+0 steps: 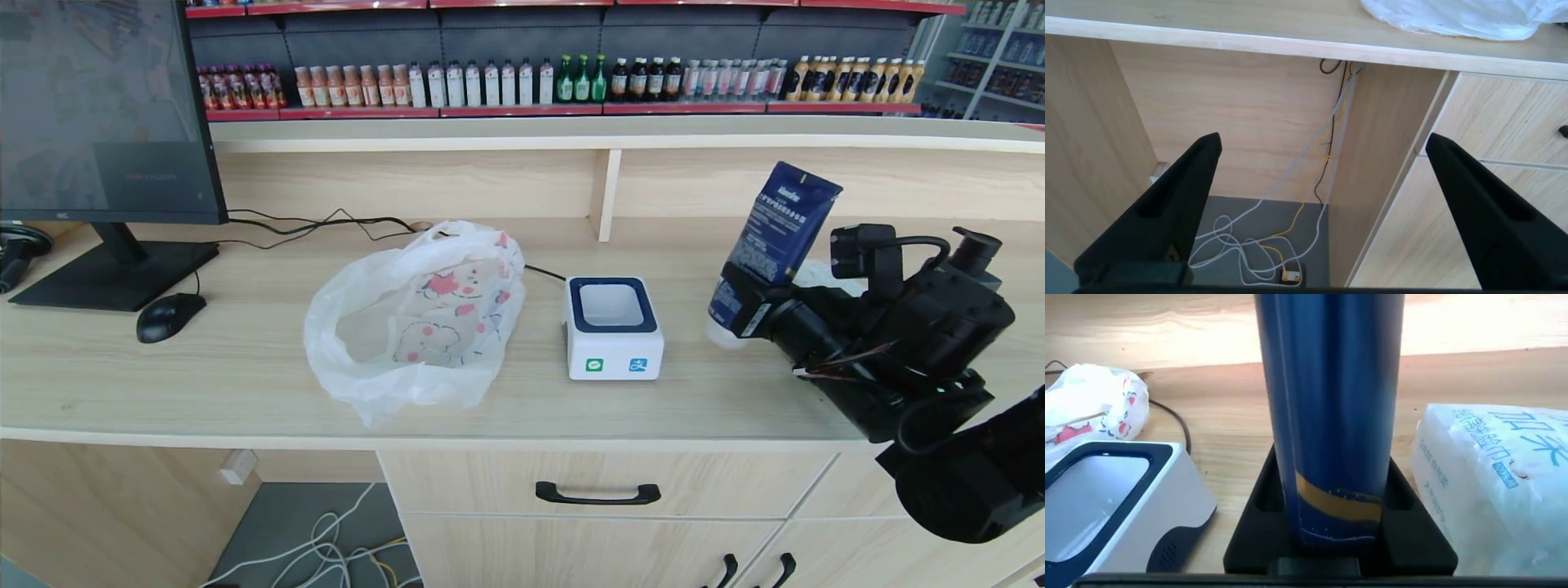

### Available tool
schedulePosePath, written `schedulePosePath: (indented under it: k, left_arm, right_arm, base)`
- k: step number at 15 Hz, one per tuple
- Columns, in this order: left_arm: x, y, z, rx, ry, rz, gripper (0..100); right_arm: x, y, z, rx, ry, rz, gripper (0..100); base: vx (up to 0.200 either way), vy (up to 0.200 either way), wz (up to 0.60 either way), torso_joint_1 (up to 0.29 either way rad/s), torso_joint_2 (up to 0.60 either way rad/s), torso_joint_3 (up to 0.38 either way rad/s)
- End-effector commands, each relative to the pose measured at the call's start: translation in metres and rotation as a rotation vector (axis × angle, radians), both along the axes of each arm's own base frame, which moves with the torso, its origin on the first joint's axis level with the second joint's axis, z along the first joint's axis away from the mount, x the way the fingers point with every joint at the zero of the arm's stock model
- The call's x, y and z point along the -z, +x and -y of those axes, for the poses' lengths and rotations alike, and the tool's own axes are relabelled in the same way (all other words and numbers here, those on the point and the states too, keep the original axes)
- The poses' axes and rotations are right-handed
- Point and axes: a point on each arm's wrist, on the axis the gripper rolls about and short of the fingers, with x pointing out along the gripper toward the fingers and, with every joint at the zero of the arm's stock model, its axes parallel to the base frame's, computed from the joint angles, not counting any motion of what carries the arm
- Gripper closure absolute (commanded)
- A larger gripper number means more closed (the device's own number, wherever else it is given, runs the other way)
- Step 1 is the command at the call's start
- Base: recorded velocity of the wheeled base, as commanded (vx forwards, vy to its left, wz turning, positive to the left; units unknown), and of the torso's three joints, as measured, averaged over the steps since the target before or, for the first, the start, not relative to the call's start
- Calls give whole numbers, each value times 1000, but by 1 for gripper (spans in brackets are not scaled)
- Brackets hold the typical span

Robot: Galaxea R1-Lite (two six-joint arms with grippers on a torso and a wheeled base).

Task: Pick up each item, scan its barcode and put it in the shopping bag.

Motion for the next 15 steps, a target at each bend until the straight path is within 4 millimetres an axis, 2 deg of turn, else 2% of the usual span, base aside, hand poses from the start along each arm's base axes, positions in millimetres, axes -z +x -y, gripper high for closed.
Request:
schedulePosePath:
  k: [1,2,3,6,7,9,12,15]
  left_arm:
    - [0,0,0,0,-1,1,0]
    - [0,0,0,0,-1,1,0]
    - [0,0,0,0,-1,1,0]
    - [0,0,0,0,-1,1,0]
    - [0,0,0,0,-1,1,0]
    - [0,0,0,0,-1,1,0]
    - [0,0,0,0,-1,1,0]
    - [0,0,0,0,-1,1,0]
  right_arm:
    - [-19,-10,0,-9,12,61,100]
    - [-30,-21,-2,-41,13,98,100]
    - [-35,-26,-3,-56,12,112,100]
    - [-50,-60,-14,-150,19,160,100]
    - [-52,-78,-19,-210,12,167,100]
    - [-53,-101,-26,-295,3,176,100]
    - [-55,-118,-33,-403,42,179,100]
    - [-52,-142,-27,-562,138,131,100]
  base:
    - [0,0,0,0,0,0]
    - [0,0,0,0,0,0]
    - [0,0,0,0,0,0]
    - [0,0,0,0,0,0]
    - [0,0,0,0,0,0]
    - [0,0,0,0,0,0]
    - [0,0,0,0,0,0]
    - [0,0,0,0,0,0]
